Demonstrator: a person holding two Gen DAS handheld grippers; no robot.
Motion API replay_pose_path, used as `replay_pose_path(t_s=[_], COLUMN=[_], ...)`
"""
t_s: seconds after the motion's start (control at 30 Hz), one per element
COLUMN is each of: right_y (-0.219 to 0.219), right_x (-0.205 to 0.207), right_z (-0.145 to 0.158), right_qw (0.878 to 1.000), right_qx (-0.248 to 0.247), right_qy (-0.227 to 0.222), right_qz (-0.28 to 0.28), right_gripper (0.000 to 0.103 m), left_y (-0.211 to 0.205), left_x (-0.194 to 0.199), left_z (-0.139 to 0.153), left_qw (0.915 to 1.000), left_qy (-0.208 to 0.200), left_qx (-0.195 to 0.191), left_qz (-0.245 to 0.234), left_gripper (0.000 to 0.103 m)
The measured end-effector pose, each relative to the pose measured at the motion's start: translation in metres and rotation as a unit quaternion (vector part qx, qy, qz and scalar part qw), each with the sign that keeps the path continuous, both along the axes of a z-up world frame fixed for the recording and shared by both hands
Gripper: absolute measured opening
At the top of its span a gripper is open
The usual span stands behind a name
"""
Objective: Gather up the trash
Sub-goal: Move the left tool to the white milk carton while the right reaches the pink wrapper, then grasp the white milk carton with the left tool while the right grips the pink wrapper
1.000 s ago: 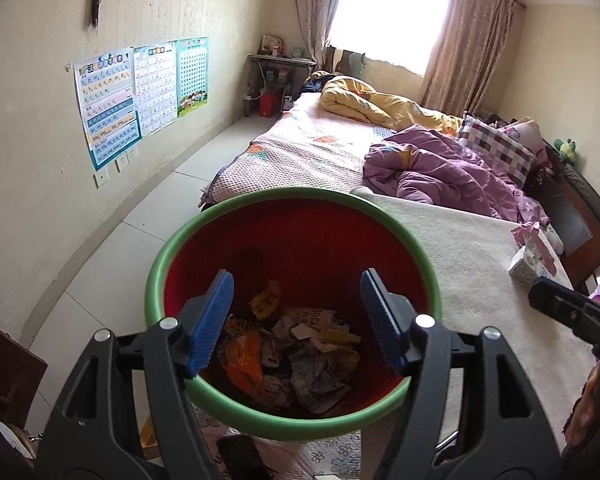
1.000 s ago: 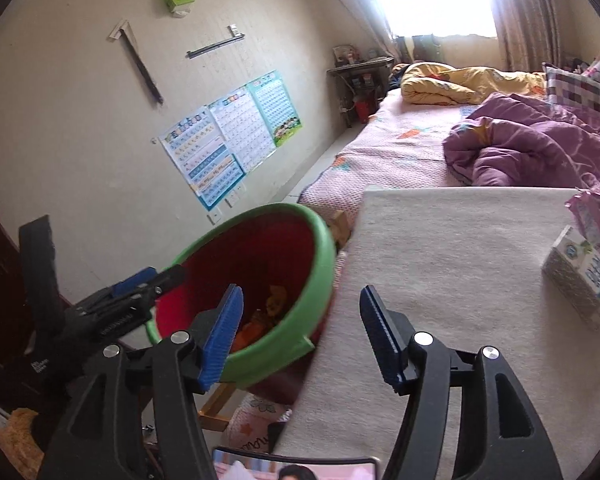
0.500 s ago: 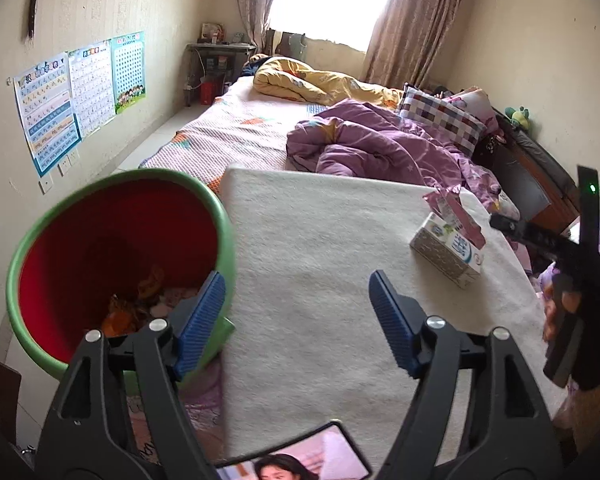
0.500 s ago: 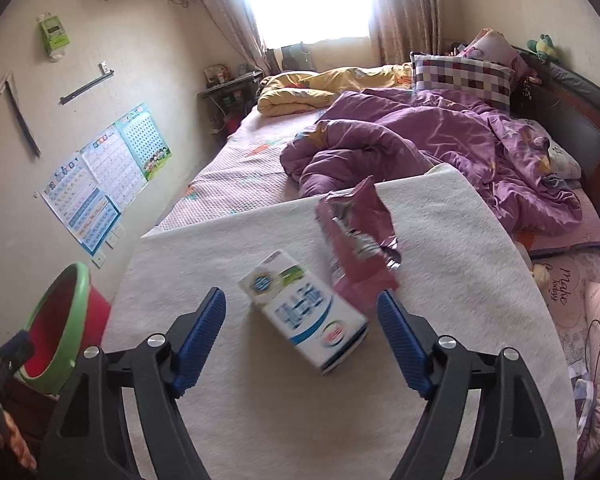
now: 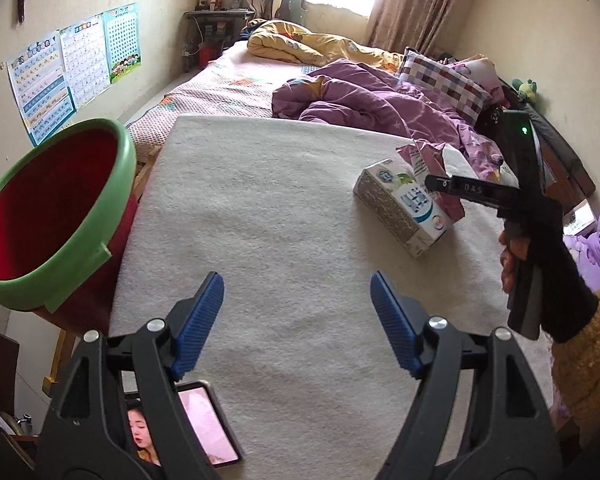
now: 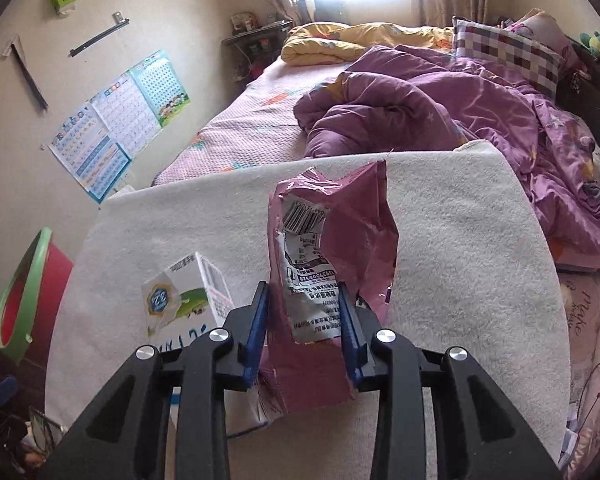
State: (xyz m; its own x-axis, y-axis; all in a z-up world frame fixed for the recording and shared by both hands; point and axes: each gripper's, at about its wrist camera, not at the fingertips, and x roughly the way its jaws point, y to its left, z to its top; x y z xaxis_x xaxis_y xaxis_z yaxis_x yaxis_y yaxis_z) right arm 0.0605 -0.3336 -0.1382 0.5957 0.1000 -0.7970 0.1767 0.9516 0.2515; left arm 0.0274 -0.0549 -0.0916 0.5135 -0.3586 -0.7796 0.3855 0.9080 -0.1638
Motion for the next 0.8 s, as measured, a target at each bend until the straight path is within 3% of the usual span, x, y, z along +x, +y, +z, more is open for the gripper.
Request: replay_pose_path(t_s=[0.17,0.3,0.4,0.53,0.6,0.67,0.8], right_y=[0.016,0.011,0.0,-0.012,-0.017,-0.02,-0.018], right_x=[-0.058,-0.106,-0.128,-0.143,-0.148,-0.15,-0.152], right_z=[0.001,0.011,0.016,0.02,0.019,0.019,0.02], right_qw=[0.999,0.999,0.998,0.997,0.997,0.997,0.997], right_qx=[0.039,0.03,0.009,-0.001,0.003,0.004,0.004], right_qy=[-0.003,-0.036,-0.05,-0.051,-0.051,-0.049,-0.048], right_qz=[0.023,-0.014,-0.042,-0.06,-0.065,-0.065,-0.06], right_gripper=[0.032,0.032,0.032,0.032,0.033,0.033,0.033], left_y=[-0.051,-0.101,-0.135,-0.155,-0.162,-0.162,-0.145], left_x=[0.017,0.037,0.049,0.057,0.058,0.059,0.05], left_z=[0.003,-0.003,-0.021,-0.042,-0.054,-0.063,-0.064], left_qw=[0.9995,0.9984,0.9981,0.998,0.9972,0.9968,0.9981], left_qy=[-0.004,0.011,0.012,0.032,0.026,0.036,0.048], left_qx=[-0.014,-0.022,0.014,0.026,0.053,0.059,0.025], left_qz=[-0.027,-0.051,-0.058,-0.047,-0.046,-0.04,-0.027], left_gripper=[0.077,0.077,0.078,0.078,0.078,0.065,0.055])
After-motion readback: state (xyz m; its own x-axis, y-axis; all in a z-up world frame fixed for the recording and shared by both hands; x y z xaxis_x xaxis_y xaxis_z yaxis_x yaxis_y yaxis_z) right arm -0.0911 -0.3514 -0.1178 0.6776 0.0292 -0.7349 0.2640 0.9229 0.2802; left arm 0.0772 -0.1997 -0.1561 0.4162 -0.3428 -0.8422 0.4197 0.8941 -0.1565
